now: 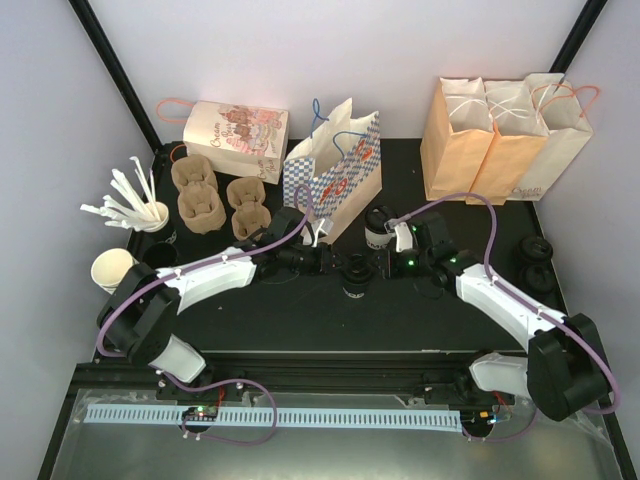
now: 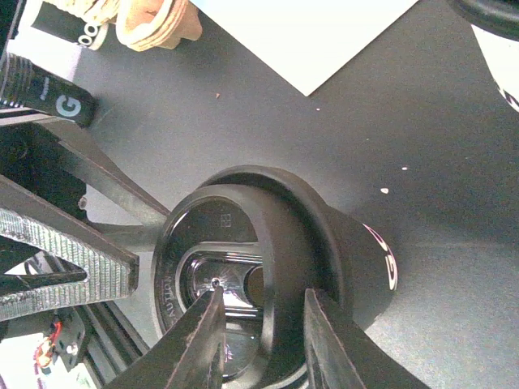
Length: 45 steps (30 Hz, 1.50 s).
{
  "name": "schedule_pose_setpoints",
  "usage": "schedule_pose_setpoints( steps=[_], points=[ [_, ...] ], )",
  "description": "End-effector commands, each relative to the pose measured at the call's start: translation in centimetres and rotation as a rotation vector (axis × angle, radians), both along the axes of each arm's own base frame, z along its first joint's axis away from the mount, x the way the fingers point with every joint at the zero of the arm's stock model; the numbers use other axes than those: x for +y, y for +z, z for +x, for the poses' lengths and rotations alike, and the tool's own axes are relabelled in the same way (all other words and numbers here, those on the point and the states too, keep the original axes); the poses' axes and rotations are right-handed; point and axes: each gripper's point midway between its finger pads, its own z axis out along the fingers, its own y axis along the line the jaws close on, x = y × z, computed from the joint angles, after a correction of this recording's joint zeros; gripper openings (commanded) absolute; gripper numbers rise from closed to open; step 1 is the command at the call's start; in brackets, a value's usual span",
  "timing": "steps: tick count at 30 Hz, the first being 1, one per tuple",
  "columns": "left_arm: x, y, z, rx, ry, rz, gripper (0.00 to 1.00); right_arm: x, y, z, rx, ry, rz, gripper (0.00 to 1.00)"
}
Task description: Pack the takeout coffee
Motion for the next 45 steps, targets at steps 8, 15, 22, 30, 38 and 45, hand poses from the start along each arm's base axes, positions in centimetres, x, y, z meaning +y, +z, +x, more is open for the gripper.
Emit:
schedule_pose_setpoints(
  steps=[8, 15, 22, 30, 38, 45],
  points=[
    [0.3, -2.6, -0.4, 0.044, -0.015, 0.078, 0.36, -1.7, -3.9, -2.8, 0.178, -0.015, -0.088, 0.31],
    [-0.7, -1.1, 1.5, 0.009, -0.021, 0.078, 0.36, -1.2, -0.3, -1.9, 0.124, -0.011, -0.061, 0.32],
    [-2.0, 0.2, 2.9, -0.013, -0.036, 0.054, 0.42, -1.4, 1.4, -1.9, 0.091, 0.0, -0.07, 0.35],
    [-2.1, 4.2, 3.7, -0.098, -0.035, 0.007, 0.59, -1.7, 3.2, -0.4, 0.029, -0.031, -0.089, 0.39],
    [-0.8, 3.7, 1.9, -0.066, -0.031, 0.015, 0.6, -1.7, 3.0, 0.6, 0.031, -0.028, -0.083, 0.38],
    [0.1, 1.9, -0.5, 0.005, -0.037, -0.007, 0.5, -1.0, 2.6, 0.9, 0.053, 0.008, -0.064, 0.37]
  ],
)
